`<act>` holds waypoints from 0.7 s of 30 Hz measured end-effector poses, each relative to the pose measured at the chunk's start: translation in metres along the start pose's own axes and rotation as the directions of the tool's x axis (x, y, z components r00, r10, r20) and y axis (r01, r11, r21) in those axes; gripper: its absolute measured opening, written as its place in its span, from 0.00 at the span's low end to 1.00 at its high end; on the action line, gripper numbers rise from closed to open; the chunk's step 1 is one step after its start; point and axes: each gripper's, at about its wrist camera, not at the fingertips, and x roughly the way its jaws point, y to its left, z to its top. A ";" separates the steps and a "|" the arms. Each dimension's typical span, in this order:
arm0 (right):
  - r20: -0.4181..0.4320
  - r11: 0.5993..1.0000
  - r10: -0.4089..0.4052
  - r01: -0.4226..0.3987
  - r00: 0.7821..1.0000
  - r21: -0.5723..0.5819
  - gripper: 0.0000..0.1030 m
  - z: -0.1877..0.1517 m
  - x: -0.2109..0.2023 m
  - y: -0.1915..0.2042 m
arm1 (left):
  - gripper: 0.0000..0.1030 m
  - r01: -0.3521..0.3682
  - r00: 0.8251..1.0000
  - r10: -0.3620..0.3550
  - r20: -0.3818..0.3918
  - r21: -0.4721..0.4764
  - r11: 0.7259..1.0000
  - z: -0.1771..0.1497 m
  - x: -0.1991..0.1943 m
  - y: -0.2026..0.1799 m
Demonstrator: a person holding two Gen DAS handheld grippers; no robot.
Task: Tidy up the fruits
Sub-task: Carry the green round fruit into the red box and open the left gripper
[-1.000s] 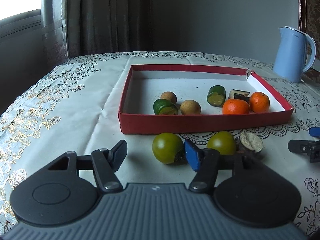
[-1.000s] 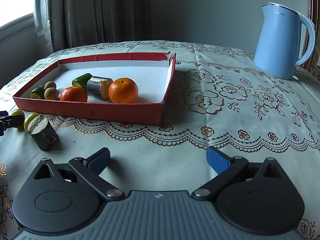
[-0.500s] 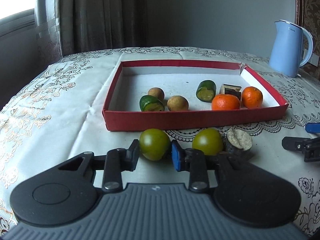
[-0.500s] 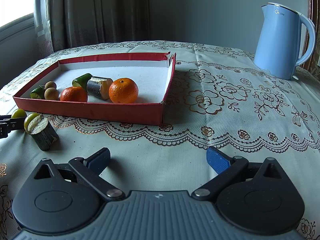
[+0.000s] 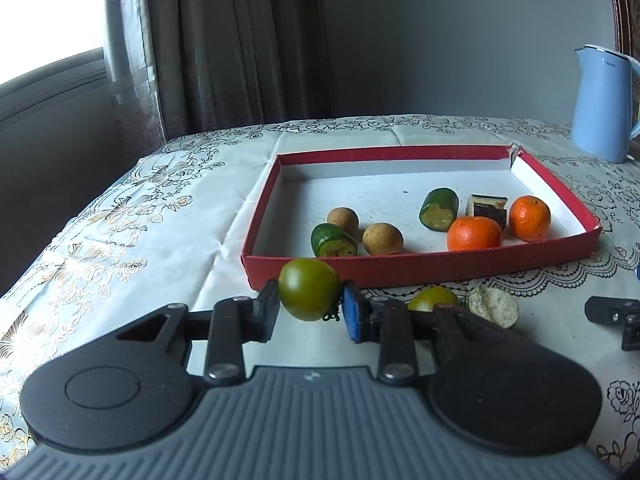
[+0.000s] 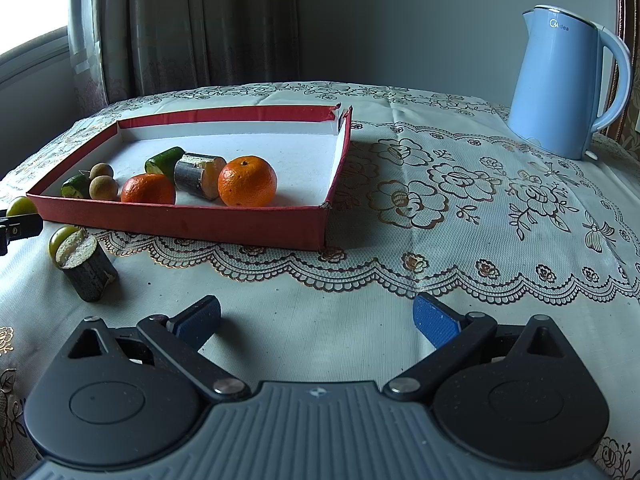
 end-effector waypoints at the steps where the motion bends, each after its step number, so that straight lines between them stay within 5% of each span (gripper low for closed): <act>1: 0.000 1.000 0.000 0.000 1.000 0.000 1.00 0.000 0.000 0.000 | 0.29 -0.007 1.000 0.007 0.001 -0.004 1.000 0.001 0.000 0.000; 21: 0.001 1.000 0.001 -0.001 1.000 0.001 1.00 0.000 0.000 0.000 | 0.29 -0.100 0.995 0.101 0.024 -0.017 0.995 0.023 0.010 0.007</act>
